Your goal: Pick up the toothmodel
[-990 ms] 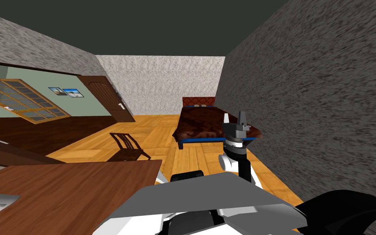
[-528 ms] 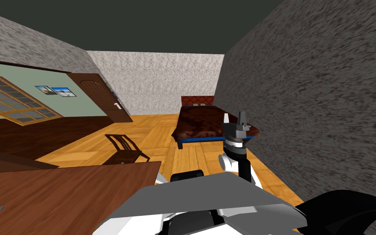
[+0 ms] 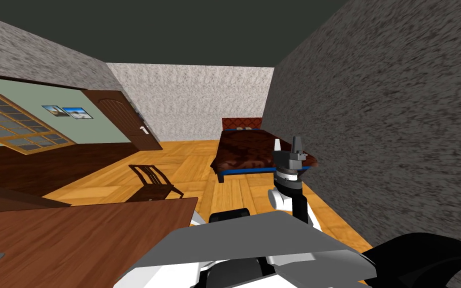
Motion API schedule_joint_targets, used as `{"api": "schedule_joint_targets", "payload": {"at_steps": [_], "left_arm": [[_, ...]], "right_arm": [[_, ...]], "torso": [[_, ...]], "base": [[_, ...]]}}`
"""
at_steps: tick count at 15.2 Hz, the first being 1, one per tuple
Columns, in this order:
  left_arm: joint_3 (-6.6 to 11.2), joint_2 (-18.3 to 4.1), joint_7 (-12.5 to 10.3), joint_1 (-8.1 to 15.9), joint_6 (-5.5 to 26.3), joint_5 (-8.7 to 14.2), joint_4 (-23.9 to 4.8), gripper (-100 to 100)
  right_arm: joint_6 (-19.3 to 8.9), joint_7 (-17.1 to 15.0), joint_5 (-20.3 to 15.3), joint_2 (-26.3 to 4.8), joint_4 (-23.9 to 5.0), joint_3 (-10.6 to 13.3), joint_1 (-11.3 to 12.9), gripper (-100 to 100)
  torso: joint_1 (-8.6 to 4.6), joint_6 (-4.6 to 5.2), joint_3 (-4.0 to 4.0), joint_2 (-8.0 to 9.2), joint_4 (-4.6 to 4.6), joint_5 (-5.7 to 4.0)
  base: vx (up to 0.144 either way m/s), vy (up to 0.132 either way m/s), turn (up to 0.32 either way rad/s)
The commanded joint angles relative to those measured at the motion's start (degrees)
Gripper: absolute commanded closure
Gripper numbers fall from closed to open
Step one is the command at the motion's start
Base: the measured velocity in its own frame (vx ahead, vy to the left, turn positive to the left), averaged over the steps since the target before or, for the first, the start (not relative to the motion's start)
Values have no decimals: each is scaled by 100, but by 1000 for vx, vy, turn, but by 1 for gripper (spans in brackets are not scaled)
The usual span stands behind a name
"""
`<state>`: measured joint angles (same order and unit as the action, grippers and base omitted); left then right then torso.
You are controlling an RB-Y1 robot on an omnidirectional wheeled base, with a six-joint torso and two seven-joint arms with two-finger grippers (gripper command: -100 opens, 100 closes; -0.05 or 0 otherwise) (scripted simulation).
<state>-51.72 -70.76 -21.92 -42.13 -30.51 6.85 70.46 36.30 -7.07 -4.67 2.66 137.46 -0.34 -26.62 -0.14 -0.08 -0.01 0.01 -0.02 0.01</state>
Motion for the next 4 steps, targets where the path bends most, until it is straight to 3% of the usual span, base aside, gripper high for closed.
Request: {"api": "schedule_joint_targets", "payload": {"at_steps": [1,3,4], "left_arm": [[12,-167,4,-72,-36,42,104,100],[16,-340,1,-125,-88,77,194,100],[27,-260,15,-116,-35,65,182,100]], "right_arm": [[0,0,0,0,0,0,0,0],[0,0,0,0,0,0,0,0],[0,0,0,0,0,0,0,0]], "torso": [[0,0,0,0,0,0],[-8,-3,-5,-7,-3,-4],[-11,-2,-6,-9,-3,-6]], "base": [[28,-19,102],[31,-25,90],[15,-16,30]]}}
